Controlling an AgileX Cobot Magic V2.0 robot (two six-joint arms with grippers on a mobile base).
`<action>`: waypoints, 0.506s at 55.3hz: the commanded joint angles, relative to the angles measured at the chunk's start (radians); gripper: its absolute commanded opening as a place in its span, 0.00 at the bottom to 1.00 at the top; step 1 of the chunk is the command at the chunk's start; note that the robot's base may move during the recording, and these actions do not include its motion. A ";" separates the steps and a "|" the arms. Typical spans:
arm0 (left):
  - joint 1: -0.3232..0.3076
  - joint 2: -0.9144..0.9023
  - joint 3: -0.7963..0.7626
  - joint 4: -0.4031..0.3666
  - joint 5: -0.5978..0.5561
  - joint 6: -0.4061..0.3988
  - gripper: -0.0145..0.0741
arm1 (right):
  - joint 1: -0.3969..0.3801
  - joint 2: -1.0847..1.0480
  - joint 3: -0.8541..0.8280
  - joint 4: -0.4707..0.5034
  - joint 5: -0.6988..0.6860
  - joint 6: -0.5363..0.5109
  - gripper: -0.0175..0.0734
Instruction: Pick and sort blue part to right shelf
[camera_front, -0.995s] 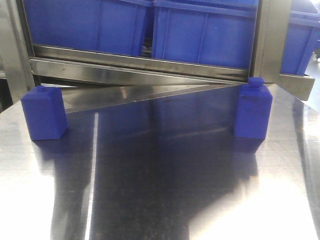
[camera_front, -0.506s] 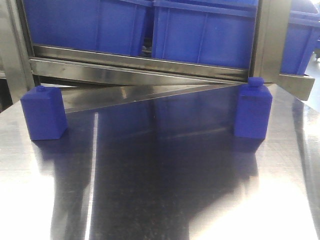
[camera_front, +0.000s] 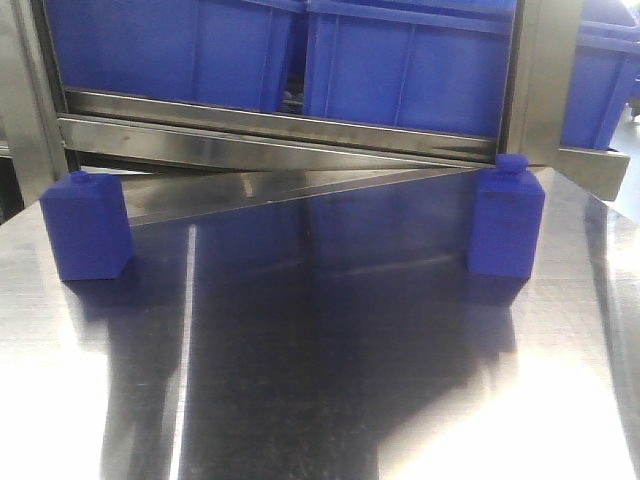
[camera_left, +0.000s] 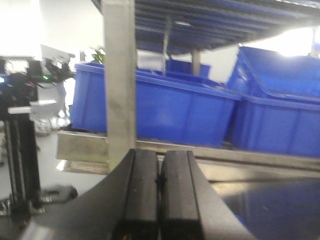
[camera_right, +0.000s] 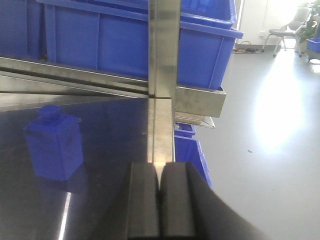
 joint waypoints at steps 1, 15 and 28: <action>0.001 0.102 -0.159 -0.009 0.111 -0.008 0.30 | -0.004 -0.017 -0.009 0.001 -0.089 -0.010 0.25; 0.001 0.417 -0.444 -0.091 0.377 -0.008 0.38 | -0.004 -0.017 -0.009 0.001 -0.089 -0.010 0.25; 0.001 0.730 -0.629 -0.148 0.505 -0.008 0.70 | -0.004 -0.017 -0.009 0.001 -0.089 -0.010 0.25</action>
